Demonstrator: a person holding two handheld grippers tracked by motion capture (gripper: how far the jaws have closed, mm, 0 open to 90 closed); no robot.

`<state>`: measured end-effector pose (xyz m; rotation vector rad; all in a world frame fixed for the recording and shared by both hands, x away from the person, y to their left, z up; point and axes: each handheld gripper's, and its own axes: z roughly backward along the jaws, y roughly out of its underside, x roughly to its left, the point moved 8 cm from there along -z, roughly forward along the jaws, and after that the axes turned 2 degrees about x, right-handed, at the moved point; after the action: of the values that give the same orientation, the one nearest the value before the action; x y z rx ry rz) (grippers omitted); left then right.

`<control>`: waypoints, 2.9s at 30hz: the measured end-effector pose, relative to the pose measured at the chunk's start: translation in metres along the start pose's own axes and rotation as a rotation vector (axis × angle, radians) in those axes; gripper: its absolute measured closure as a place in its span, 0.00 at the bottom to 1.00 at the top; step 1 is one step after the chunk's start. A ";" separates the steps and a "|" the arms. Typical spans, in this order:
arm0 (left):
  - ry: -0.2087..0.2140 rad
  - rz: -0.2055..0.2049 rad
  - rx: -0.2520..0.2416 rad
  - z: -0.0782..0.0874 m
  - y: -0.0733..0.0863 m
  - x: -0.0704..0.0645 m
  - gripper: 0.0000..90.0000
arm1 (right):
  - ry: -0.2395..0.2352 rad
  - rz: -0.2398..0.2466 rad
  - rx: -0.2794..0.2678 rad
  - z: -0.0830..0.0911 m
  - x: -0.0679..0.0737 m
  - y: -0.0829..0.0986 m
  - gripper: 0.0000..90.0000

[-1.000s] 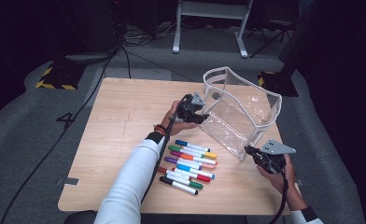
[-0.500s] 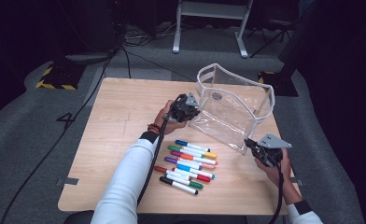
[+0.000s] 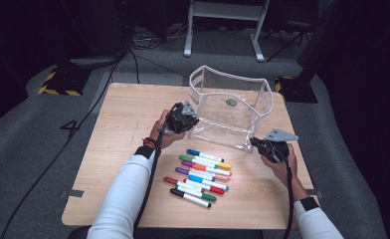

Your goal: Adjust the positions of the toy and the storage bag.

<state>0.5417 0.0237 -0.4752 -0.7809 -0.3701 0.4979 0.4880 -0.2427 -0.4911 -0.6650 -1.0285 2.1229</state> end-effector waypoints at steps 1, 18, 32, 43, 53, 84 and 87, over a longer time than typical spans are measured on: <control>0.003 0.000 -0.005 0.003 0.002 -0.001 0.97 | -0.004 0.000 -0.006 0.001 -0.001 0.000 0.98; 0.066 0.016 -0.066 0.043 0.037 -0.018 0.97 | -0.040 0.044 -0.034 0.014 0.010 0.003 0.98; 0.006 0.049 -0.032 0.085 0.077 -0.021 0.75 | -0.146 0.033 -0.049 0.042 0.027 0.014 0.81; -0.009 0.099 0.068 0.107 0.137 -0.063 0.26 | -0.327 0.136 0.009 0.044 0.069 0.024 0.76; 0.082 0.079 0.180 0.107 0.178 -0.112 0.18 | -0.421 0.233 0.031 0.022 0.108 0.006 0.70; 0.093 0.117 0.121 0.093 0.174 -0.144 0.16 | -0.511 0.366 0.206 -0.057 0.162 -0.014 0.70; 0.093 0.115 0.130 0.084 0.166 -0.148 0.13 | -0.518 0.350 0.204 -0.059 0.161 -0.013 0.70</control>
<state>0.3305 0.0907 -0.5628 -0.6993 -0.2054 0.5857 0.4295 -0.0875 -0.5372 -0.2010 -0.9856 2.7520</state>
